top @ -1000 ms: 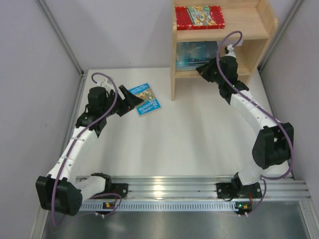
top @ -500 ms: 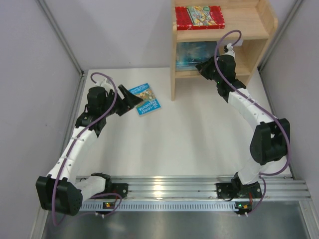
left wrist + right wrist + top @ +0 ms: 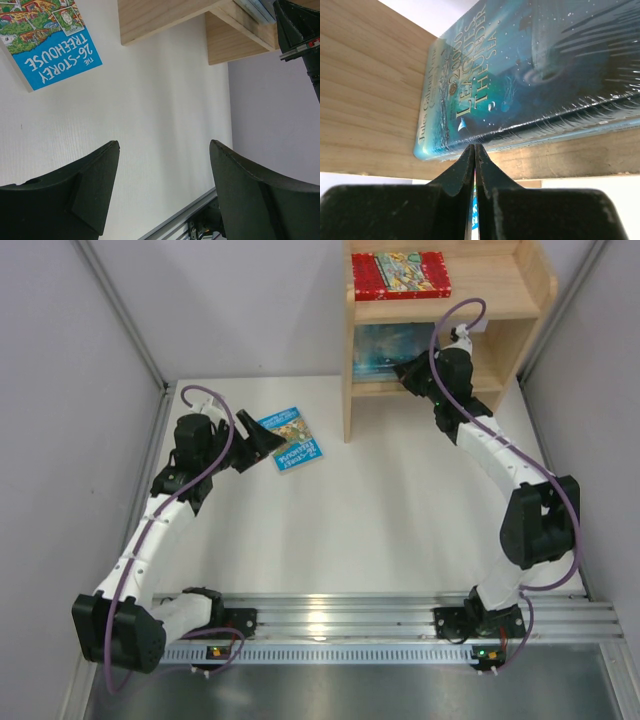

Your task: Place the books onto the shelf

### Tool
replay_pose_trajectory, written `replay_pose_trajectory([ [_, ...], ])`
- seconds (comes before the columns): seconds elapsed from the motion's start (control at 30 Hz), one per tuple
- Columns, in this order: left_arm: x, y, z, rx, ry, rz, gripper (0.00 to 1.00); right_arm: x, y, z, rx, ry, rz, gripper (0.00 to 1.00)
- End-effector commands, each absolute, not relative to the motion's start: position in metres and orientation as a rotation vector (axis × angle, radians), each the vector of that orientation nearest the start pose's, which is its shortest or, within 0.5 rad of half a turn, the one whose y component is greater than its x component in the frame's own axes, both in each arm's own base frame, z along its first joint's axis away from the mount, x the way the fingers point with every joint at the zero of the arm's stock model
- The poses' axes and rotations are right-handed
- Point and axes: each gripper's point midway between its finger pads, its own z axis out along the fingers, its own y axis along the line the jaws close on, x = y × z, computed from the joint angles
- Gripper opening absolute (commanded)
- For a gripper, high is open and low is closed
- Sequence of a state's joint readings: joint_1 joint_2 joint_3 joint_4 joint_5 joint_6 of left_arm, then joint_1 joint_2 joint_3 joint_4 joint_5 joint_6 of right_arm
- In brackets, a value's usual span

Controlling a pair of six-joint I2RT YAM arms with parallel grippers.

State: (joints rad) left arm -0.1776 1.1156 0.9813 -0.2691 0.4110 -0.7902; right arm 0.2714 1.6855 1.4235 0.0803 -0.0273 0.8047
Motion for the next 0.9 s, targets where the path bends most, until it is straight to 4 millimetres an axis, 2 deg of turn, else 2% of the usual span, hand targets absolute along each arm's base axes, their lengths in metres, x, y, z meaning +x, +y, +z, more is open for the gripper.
replay_pose_trajectory([
  [0.0,0.3304,-0.1578,0.2832,-0.304,1.976,-1.035,0.78,0.5216,0.1743,0.3365,0.44,1.652,0.823,0.0],
  [0.87,0.3318,-0.1584,0.284,-0.305,1.965,-1.046,0.78,0.5272,0.1751,0.3347,0.452,1.65,0.839,0.0],
])
